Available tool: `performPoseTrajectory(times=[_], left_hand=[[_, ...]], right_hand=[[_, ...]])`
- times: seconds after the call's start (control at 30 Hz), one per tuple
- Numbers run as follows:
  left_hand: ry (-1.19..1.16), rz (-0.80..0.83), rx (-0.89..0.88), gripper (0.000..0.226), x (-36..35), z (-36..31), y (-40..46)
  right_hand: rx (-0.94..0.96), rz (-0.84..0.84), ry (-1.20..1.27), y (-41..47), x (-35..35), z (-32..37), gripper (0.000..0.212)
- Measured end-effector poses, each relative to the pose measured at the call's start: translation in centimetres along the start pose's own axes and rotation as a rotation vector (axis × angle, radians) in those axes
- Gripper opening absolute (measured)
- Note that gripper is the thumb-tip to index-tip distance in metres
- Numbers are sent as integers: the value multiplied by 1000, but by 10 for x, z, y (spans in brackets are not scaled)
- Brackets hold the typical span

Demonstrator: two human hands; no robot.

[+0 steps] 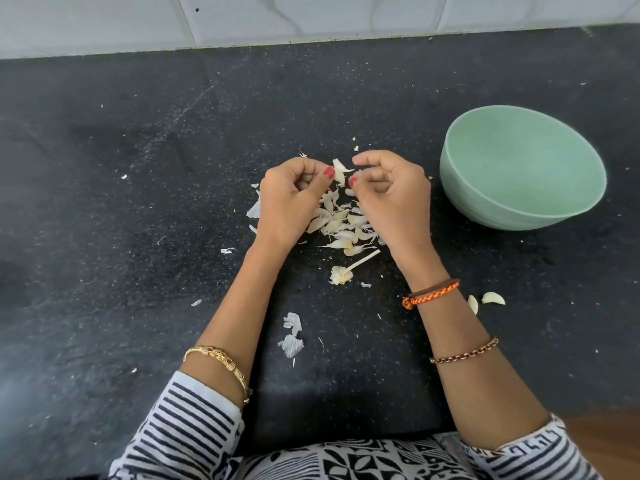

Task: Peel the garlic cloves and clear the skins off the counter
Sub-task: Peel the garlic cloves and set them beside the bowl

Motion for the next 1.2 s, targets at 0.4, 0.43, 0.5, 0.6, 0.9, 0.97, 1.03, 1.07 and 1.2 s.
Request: performPoseTrajectory(times=[0.4,0.43,0.5,0.6,0.9,0.97,1.03,1.07,1.2], left_hand=[[72,24,-57,10,-4,-1,-1],[98,26,-87,11,-4,-1,-1],[144,17,-132,13,-5,0,-1],[189,-2,-168,11,-5,1,-1],[264,13,-137,16,-4,4,-1],[282,24,-151,13,-4,3,-1],[298,16,-172,14,-4,2,-1],[309,13,-184,15,-4,2,-1],[347,19,-200,17,-7,1,-2]], right_hand=[[142,80,-186,0,-2,-1,22],[144,83,-213,0,-2,0,24],[147,86,-261,0,-2,-1,25],[125,70,-237,1,-1,-1,22],[93,40,-176,3,1,-3,22],[96,45,-149,3,2,-1,22],[88,51,-98,2,2,0,21],[82,54,-76,1,2,0,21],[41,63,15,2,1,2,20]])
Point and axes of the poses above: each hand's wrist, its own y-axis towards the middle knuckle, its own x-axis out of the back of the hand, z = x × y, the point moved 1 cm from there along y, towards the middle knuckle, and after that the axes turned 12 degrees about z, right-handed, at the moved point
